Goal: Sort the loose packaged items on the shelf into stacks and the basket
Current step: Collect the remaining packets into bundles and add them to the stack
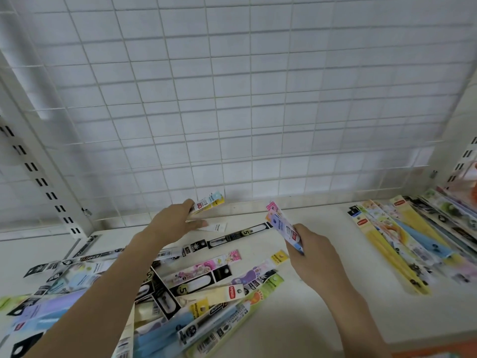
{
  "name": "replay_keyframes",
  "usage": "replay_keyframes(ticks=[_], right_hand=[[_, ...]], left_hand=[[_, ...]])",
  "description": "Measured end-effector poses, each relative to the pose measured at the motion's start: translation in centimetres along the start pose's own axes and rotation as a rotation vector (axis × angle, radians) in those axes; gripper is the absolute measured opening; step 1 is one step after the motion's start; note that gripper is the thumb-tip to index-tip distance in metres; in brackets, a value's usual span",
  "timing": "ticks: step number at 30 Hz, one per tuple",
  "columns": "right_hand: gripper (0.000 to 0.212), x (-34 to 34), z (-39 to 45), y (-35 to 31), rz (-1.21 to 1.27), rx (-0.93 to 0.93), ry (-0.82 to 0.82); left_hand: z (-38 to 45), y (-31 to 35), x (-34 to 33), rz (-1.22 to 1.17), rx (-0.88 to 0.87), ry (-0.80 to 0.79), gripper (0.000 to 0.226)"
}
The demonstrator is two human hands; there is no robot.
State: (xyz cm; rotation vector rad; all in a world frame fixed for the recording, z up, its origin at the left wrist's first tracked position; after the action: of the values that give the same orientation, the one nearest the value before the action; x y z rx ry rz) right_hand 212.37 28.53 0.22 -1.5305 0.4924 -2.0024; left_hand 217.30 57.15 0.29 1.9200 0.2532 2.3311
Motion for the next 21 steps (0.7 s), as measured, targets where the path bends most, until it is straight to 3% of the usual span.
replay_keyframes(ticks=[7,14,17,21], right_hand=[[0.014,-0.1,0.2,0.3,-0.023,-0.027,-0.013],[0.01,-0.3,0.7,-0.1,0.012,-0.032,-0.024],[0.008,-0.1,0.9,0.4,0.009,-0.034,-0.013],[0.008,0.6,1.2,1.4,-0.015,-0.051,0.009]], left_hand=[[0.2,-0.4,-1.5,0.106,-0.073,-0.103,0.032],[0.1,0.9,-1.2,0.332,-0.159,0.038,0.022],[0.3,2.2,-0.6,0.294,-0.179,0.092,0.025],[1.0,4.6,0.4,-0.012,-0.12,0.153,0.028]])
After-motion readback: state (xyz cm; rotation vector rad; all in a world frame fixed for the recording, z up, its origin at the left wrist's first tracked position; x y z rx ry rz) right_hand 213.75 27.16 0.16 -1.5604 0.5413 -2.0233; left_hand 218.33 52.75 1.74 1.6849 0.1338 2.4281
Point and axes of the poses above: each hand's wrist, its own z-axis towards the middle knuckle, its own x-axis out of the back of the hand, y = z × x, the point moved 5 cm from there along z, towards the middle knuckle, and after that the axes turned 9 degrees about y, right-handed, at the moved point
